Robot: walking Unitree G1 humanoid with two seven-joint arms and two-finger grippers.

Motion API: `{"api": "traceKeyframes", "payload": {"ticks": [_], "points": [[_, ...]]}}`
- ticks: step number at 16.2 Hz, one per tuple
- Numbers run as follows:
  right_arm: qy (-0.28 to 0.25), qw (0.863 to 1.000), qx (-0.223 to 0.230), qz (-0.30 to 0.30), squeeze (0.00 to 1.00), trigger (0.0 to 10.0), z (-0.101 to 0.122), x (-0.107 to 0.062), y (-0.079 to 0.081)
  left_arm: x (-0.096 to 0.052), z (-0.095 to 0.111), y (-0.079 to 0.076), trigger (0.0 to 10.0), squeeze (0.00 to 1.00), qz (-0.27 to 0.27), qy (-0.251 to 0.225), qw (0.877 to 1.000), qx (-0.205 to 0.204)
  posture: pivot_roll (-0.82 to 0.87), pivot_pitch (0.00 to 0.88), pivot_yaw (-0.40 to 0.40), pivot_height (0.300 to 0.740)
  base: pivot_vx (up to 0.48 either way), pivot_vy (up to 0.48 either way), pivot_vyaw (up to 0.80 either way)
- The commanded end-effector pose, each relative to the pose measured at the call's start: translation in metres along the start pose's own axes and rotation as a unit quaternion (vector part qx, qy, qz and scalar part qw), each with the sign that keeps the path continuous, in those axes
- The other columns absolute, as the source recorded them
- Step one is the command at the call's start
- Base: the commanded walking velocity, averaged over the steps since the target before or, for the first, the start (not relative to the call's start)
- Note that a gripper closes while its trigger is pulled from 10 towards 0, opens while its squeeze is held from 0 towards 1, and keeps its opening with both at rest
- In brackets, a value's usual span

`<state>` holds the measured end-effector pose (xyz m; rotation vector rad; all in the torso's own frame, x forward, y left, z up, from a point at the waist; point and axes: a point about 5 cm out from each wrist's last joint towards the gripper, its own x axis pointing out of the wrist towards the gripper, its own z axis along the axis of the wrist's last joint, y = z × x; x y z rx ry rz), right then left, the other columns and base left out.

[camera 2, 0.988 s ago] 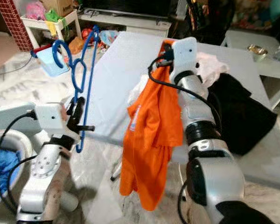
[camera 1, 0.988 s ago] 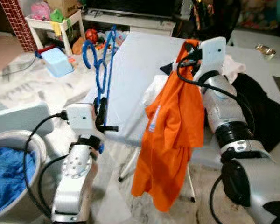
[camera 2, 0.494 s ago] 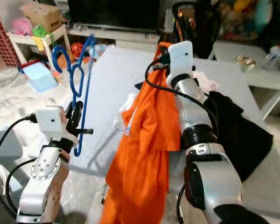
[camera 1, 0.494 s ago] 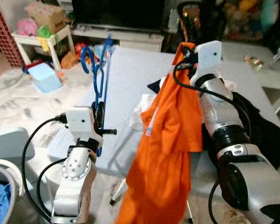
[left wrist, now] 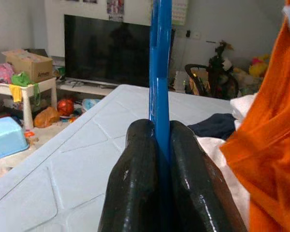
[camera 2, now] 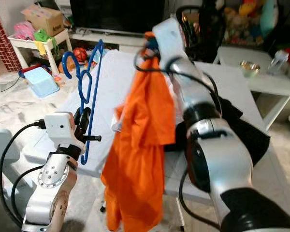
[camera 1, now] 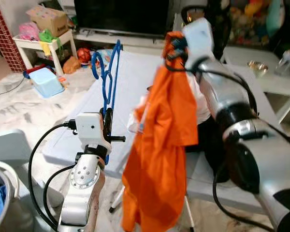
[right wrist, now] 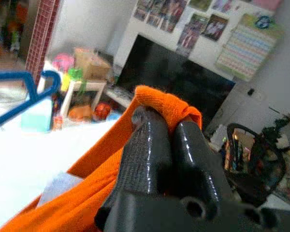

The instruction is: Hang hanger

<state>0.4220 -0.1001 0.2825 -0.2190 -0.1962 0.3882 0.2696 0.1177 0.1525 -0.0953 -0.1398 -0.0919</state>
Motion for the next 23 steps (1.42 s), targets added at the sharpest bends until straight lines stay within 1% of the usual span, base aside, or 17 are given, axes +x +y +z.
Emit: {"api": "traceKeyframes", "payload": {"ticks": [1, 2, 3, 6, 7, 8, 9, 10, 11, 13, 14, 15, 17, 19, 20, 22, 23], "points": [[0.05, 0.998, -0.03, 0.013, 0.0, 10.0, -0.013, -0.001, 0.001, 0.001, 0.0, -0.007, 10.0, 0.0, -0.002, -0.002, 1.0, -0.008, -0.05, 0.0, -0.08, 0.74, 0.0, 0.0, 0.0], [0.114, 0.986, -0.1, 0.073, 0.0, 10.0, -0.033, -0.005, 0.014, -0.001, 0.0, -0.007, 10.0, 0.0, 0.001, -0.002, 1.0, -0.007, -0.05, 0.0, -0.082, 0.74, 0.0, 0.0, 0.0], [0.132, 0.981, -0.109, 0.097, 0.0, 10.0, -0.043, -0.008, 0.017, -0.001, 0.0, -0.007, 10.0, 0.0, 0.001, -0.001, 1.0, -0.006, -0.05, 0.0, -0.081, 0.74, 0.0, 0.0, 0.0], [0.181, 0.966, -0.108, 0.152, 0.0, 10.0, -0.082, -0.027, 0.022, 0.0, -0.001, -0.006, 10.0, 0.0, 0.001, 0.0, 1.0, -0.001, -0.05, 0.0, -0.069, 0.74, 0.0, 0.0, 0.0], [0.189, 0.96, -0.12, 0.168, 0.0, 10.0, -0.089, -0.032, 0.021, 0.0, -0.001, -0.007, 10.0, 0.0, -0.001, 0.001, 1.0, -0.001, -0.06, 0.0, -0.064, 0.74, 0.0, 0.0, 0.0], [0.192, 0.952, -0.152, 0.182, 0.0, 10.0, -0.096, -0.038, 0.017, 0.001, -0.002, -0.007, 10.0, 0.0, -0.004, 0.002, 1.0, -0.001, -0.06, 0.0, -0.06, 0.74, 0.0, 0.0, 0.0], [0.199, 0.949, -0.157, 0.185, 0.0, 10.0, -0.101, -0.044, 0.012, 0.001, -0.002, -0.008, 10.0, 0.0, -0.008, 0.004, 1.0, -0.002, -0.07, 0.0, -0.053, 0.74, 0.0, 0.0, 0.0], [0.204, 0.95, -0.151, 0.184, 0.31, 10.0, -0.103, -0.046, 0.009, 0.002, -0.002, -0.009, 10.0, 0.0, -0.009, 0.004, 1.0, -0.003, -0.07, 0.0, -0.052, 0.74, 0.0, 0.0, 0.0], [0.21, 0.949, -0.146, 0.185, 1.0, 10.0, -0.105, -0.049, 0.005, 0.002, -0.002, -0.011, 10.0, 0.0, -0.013, 0.004, 1.0, -0.003, -0.07, 0.0, -0.048, 0.74, 0.0, 0.0, 0.0], [0.211, 0.952, -0.138, 0.176, 1.0, 10.0, -0.106, -0.055, -0.006, 0.003, -0.002, -0.011, 10.0, 0.0, -0.02, 0.005, 1.0, -0.003, -0.07, 0.0, -0.044, 0.74, 0.0, 0.0, 0.0], [0.205, 0.955, -0.123, 0.178, 1.0, 10.0, -0.104, -0.058, -0.014, 0.003, -0.002, -0.01, 10.0, 0.0, -0.02, 0.006, 1.0, -0.002, -0.07, 0.0, -0.042, 0.74, 0.0, 0.0, 0.0], [0.202, 0.957, -0.112, 0.178, 1.0, 10.0, -0.103, -0.06, -0.017, 0.003, -0.003, -0.01, 10.0, 0.0, -0.021, 0.007, 1.0, -0.002, -0.07, 0.0, -0.042, 0.74, 0.0, 0.0, 0.0], [0.178, 0.969, -0.048, 0.167, 1.0, 10.0, -0.095, -0.062, -0.027, 0.002, -0.003, -0.01, 10.0, 0.0, -0.022, 0.008, 1.0, -0.002, -0.08, 0.0, -0.039, 0.74, 0.0, 0.0, 0.0], [0.163, 0.972, 0.018, 0.167, 1.0, 10.0, -0.091, -0.067, -0.034, 0.002, -0.003, -0.011, 10.0, 0.0, -0.024, 0.008, 1.0, -0.002, -0.08, 0.0, -0.04, 0.74, 0.0, 0.0, 0.0], [0.155, 0.972, 0.046, 0.173, 1.0, 10.0, -0.088, -0.071, -0.037, 0.002, -0.004, -0.011, 10.0, 0.0, -0.025, 0.009, 1.0, -0.003, -0.08, 0.0, -0.039, 0.74, 0.0, 0.0, 0.0], [0.144, 0.966, 0.064, 0.206, 1.0, 10.0, -0.085, -0.085, -0.042, 0.001, -0.004, -0.011, 10.0, 0.0, -0.026, 0.011, 1.0, -0.004, -0.08, 0.0, -0.037, 0.74, 0.0, 0.0, 0.0], [0.134, 0.956, 0.074, 0.252, 1.0, 10.0, -0.082, -0.098, -0.042, 0.001, -0.005, -0.01, 10.0, 0.0, -0.027, 0.012, 1.0, -0.004, -0.08, 0.0, -0.036, 0.74, 0.0, 0.0, 0.0]]}}
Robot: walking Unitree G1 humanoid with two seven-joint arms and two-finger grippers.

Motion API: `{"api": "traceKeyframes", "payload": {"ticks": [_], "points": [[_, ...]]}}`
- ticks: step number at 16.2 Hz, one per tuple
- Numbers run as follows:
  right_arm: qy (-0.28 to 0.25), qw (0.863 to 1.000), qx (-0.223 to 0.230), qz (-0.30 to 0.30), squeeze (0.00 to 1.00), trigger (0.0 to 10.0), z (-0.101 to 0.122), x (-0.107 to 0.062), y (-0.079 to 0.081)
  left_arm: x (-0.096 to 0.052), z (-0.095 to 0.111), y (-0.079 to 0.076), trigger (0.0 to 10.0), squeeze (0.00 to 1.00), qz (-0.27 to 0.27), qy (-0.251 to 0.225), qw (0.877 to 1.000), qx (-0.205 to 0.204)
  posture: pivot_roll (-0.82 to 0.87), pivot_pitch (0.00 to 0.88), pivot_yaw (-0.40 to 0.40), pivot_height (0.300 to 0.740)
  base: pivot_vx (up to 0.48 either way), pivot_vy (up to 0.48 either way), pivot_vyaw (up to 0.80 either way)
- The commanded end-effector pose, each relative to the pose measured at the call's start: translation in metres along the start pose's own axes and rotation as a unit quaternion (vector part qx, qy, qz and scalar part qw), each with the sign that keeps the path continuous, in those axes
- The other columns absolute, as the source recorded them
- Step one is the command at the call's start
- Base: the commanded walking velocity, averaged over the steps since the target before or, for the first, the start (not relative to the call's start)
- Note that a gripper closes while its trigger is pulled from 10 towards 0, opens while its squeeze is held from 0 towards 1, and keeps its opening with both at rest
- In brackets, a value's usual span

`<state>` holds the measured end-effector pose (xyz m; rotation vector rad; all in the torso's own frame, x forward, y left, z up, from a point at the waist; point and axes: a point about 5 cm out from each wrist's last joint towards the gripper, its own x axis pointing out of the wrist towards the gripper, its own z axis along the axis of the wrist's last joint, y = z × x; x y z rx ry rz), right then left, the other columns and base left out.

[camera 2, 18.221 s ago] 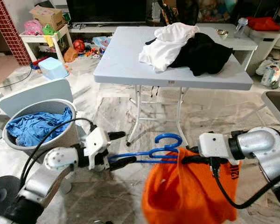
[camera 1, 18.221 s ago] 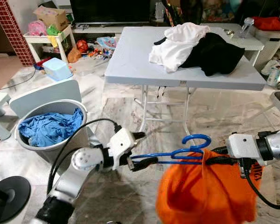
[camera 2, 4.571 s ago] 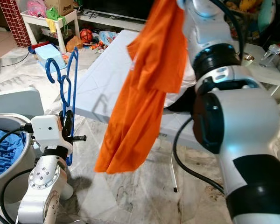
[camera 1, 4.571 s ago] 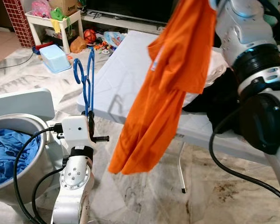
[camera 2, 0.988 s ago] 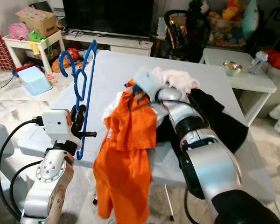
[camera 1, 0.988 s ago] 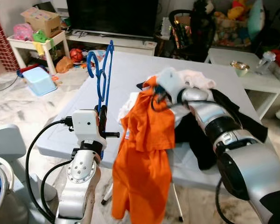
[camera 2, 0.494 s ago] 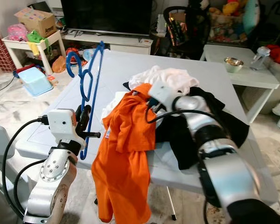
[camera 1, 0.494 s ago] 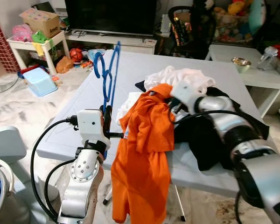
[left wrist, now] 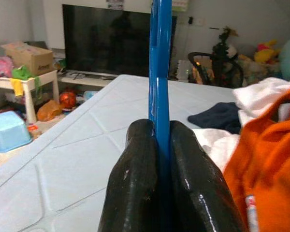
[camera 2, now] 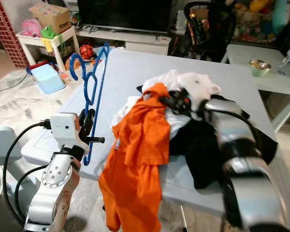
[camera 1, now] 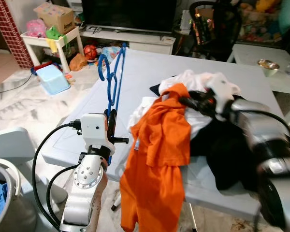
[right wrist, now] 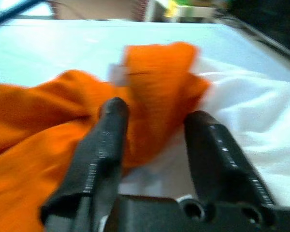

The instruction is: Hang hanger

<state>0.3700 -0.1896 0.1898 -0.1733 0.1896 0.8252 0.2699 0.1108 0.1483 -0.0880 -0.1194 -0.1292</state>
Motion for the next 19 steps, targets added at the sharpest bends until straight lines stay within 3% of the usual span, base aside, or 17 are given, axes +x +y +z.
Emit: {"api": "traceKeyframes", "payload": {"ticks": [1, 7, 10, 11, 16, 17, 19], "points": [[-0.013, 0.999, -0.008, 0.046, 1.0, 10.0, 0.009, -0.012, 0.004, 0.001, 0.0, -0.003, 10.0, 0.0, -0.009, 0.001, 1.0, -0.005, -0.09, 0.0, -0.03, 0.74, 0.0, 0.0, 0.0], [0.01, 0.993, -0.007, 0.115, 1.0, 10.0, 0.004, -0.047, 0.019, 0.003, 0.0, -0.003, 10.0, 0.0, -0.017, 0.003, 1.0, -0.004, -0.09, 0.0, -0.023, 0.74, 0.0, 0.0, 0.0], [0.076, 0.978, -0.025, 0.193, 1.0, 10.0, -0.018, -0.063, 0.046, 0.003, 0.0, -0.002, 10.0, 0.0, -0.017, 0.002, 1.0, -0.002, -0.09, 0.0, -0.02, 0.74, 0.0, 0.0, 0.0], [0.116, 0.967, -0.035, 0.223, 1.0, 10.0, -0.035, -0.065, 0.062, 0.004, 0.0, -0.004, 10.0, 0.0, -0.019, 0.003, 1.0, -0.003, -0.1, 0.0, -0.017, 0.74, 0.0, 0.0, 0.0], [0.138, 0.966, -0.027, 0.217, 1.0, 10.0, -0.057, -0.053, 0.088, 0.004, 0.0, -0.004, 10.0, 0.0, -0.022, 0.004, 1.0, -0.003, -0.1, 0.0, -0.012, 0.74, 0.0, 0.0, 0.0], [0.14, 0.968, -0.025, 0.208, 0.05, 10.0, -0.063, -0.047, 0.095, 0.004, -0.001, -0.004, 10.0, 0.0, -0.022, 0.005, 1.0, -0.003, -0.1, 0.0, -0.012, 0.74, 0.0, 0.0, 0.0], [0.143, 0.973, -0.018, 0.18, 0.0, 10.0, -0.07, -0.036, 0.104, 0.003, -0.001, -0.004, 10.0, 0.0, -0.023, 0.005, 1.0, -0.004, -0.1, 0.0, -0.013, 0.74, 0.0, 0.0, 0.0]]}}
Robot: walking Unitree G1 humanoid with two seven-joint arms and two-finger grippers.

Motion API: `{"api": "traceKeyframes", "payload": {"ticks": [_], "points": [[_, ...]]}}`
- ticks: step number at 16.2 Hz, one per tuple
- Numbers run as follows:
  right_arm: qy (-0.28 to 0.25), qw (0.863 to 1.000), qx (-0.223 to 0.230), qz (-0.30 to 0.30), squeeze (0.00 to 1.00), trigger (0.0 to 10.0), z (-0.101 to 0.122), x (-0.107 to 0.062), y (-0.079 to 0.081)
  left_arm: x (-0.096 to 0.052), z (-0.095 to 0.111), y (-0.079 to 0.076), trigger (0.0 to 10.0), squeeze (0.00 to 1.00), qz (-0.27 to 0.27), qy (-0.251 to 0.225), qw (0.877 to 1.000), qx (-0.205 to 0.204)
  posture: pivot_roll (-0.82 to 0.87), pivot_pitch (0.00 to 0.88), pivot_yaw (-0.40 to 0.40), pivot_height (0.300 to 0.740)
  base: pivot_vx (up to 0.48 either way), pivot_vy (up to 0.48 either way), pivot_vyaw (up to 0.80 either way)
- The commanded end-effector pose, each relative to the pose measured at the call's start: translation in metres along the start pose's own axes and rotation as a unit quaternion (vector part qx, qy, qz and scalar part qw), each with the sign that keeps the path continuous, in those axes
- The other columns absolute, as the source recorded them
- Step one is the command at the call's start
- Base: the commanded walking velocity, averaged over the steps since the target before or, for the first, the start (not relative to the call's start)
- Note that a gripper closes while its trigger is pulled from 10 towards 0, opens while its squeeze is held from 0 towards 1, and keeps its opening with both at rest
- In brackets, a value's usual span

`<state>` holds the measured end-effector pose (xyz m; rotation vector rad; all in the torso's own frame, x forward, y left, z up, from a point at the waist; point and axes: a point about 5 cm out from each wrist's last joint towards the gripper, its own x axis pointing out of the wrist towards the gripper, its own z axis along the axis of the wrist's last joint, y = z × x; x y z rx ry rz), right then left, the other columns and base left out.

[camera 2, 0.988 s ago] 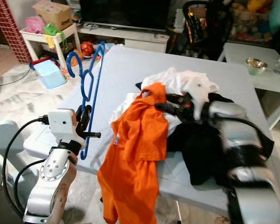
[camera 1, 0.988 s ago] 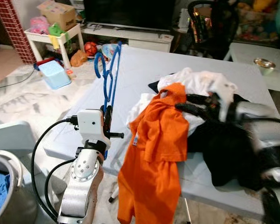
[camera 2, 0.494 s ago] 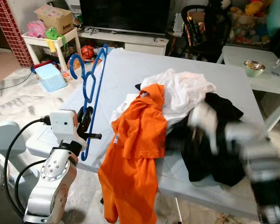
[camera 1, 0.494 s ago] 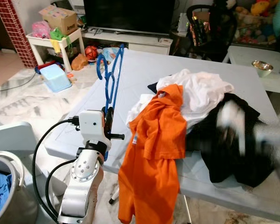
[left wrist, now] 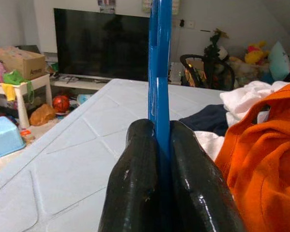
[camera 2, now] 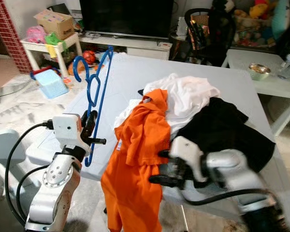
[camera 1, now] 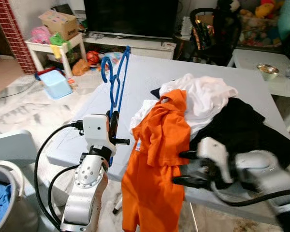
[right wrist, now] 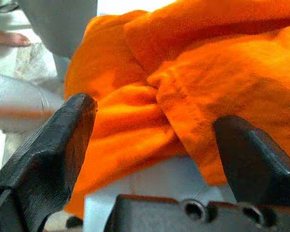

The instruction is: Hang hanger

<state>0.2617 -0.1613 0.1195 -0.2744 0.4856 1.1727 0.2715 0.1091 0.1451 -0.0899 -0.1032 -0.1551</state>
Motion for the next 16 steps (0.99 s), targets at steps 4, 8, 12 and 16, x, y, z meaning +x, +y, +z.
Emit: {"api": "traceKeyframes", "payload": {"ticks": [4, 8, 12, 16], "points": [[0.018, 0.99, 0.038, -0.132, 0.0, 8.2, -0.003, 0.026, -0.013, 0.002, 0.003, -0.003, 10.0, 0.0, -0.01, -0.004, 1.0, -0.002, -0.09, 0.0, -0.012, 0.74, 0.0, 0.0, 0.0], [0.029, 0.987, 0.032, -0.153, 0.0, 0.0, -0.001, 0.038, -0.008, 0.001, 0.003, -0.002, 10.0, 0.0, -0.007, -0.003, 1.0, -0.001, -0.09, 0.0, -0.014, 0.74, 0.0, 0.0, 0.0], [0.028, 0.986, 0.036, -0.16, 0.0, 0.0, 0.0, 0.04, -0.011, 0.001, 0.003, -0.002, 10.0, 0.0, -0.007, -0.003, 1.0, -0.002, -0.09, 0.0, -0.017, 0.74, 0.0, 0.0, 0.0], [0.024, 0.984, 0.048, -0.168, 0.0, 0.0, 0.0, 0.04, -0.015, -0.001, 0.003, -0.002, 10.0, 0.0, -0.006, -0.001, 1.0, -0.002, -0.08, 0.0, -0.019, 0.74, 0.0, 0.0, 0.0]]}}
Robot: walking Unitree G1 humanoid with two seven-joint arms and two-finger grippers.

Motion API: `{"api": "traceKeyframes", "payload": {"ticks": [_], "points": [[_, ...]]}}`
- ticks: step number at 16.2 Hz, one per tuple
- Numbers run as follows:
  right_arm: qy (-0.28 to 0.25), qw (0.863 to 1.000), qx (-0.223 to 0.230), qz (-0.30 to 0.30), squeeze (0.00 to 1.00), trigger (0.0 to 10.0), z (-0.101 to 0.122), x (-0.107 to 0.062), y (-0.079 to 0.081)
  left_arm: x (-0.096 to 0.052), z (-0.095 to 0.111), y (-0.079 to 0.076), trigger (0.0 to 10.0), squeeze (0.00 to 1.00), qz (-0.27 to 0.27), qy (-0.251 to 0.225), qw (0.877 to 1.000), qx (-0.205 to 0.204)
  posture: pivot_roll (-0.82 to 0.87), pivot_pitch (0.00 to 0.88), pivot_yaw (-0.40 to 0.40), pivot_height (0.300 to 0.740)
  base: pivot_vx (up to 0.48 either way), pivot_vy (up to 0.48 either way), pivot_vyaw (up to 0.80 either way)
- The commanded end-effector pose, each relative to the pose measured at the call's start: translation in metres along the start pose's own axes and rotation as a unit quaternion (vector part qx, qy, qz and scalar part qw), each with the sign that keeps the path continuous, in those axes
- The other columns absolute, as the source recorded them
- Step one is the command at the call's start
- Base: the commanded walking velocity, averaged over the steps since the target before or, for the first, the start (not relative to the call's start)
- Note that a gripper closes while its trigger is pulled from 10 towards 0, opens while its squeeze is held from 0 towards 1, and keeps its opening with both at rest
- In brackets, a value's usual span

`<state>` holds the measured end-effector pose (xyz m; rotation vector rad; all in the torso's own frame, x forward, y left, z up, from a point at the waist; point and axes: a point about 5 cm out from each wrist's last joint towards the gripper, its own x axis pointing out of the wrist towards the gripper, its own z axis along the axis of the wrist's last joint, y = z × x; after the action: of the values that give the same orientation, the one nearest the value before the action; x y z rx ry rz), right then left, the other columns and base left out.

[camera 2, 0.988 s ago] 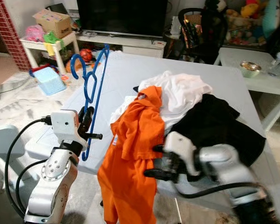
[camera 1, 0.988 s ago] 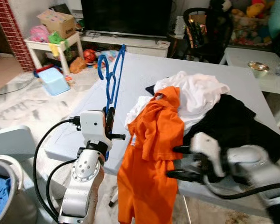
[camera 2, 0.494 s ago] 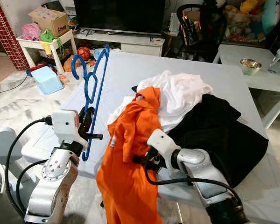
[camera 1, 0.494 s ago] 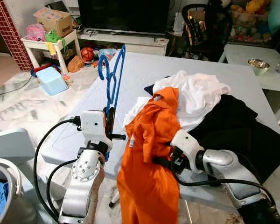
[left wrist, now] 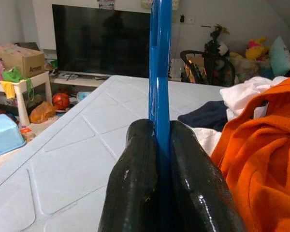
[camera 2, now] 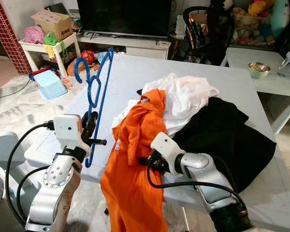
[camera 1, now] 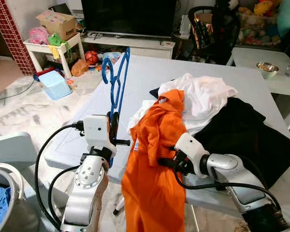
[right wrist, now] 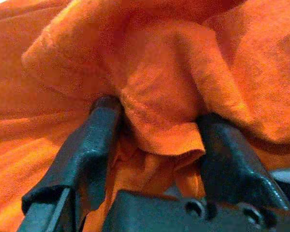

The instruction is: Hang hanger

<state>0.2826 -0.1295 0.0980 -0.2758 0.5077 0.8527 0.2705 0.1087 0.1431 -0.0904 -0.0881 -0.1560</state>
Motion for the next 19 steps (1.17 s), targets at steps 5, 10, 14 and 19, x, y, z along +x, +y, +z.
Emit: {"api": "traceKeyframes", "payload": {"ticks": [5, 10, 14, 19], "points": [[-0.012, 0.998, 0.035, -0.057, 0.0, 0.0, 0.004, 0.002, -0.015, -0.002, 0.004, -0.002, 10.0, 0.0, -0.005, -0.005, 1.0, -0.002, -0.08, 0.0, -0.019, 0.74, 0.0, 0.0, 0.0], [-0.119, 0.978, 0.097, -0.142, 0.0, 0.0, 0.045, 0.004, -0.044, 0.001, 0.005, -0.001, 10.0, 0.0, -0.004, -0.008, 1.0, 0.0, -0.07, 0.0, -0.025, 0.74, 0.0, 0.0, 0.0], [-0.173, 0.964, 0.108, -0.174, 0.0, 0.0, 0.078, 0.004, -0.063, 0.001, 0.004, -0.002, 10.0, 0.0, 0.002, -0.011, 1.0, -0.003, -0.06, 0.0, -0.038, 0.74, 0.0, 0.0, 0.0], [-0.237, 0.943, 0.106, -0.209, 0.0, 0.0, 0.114, -0.002, -0.081, 0.004, 0.005, -0.001, 10.0, 0.0, 0.009, -0.014, 1.0, -0.004, -0.07, 0.0, -0.048, 0.74, 0.0, 0.0, 0.0]]}}
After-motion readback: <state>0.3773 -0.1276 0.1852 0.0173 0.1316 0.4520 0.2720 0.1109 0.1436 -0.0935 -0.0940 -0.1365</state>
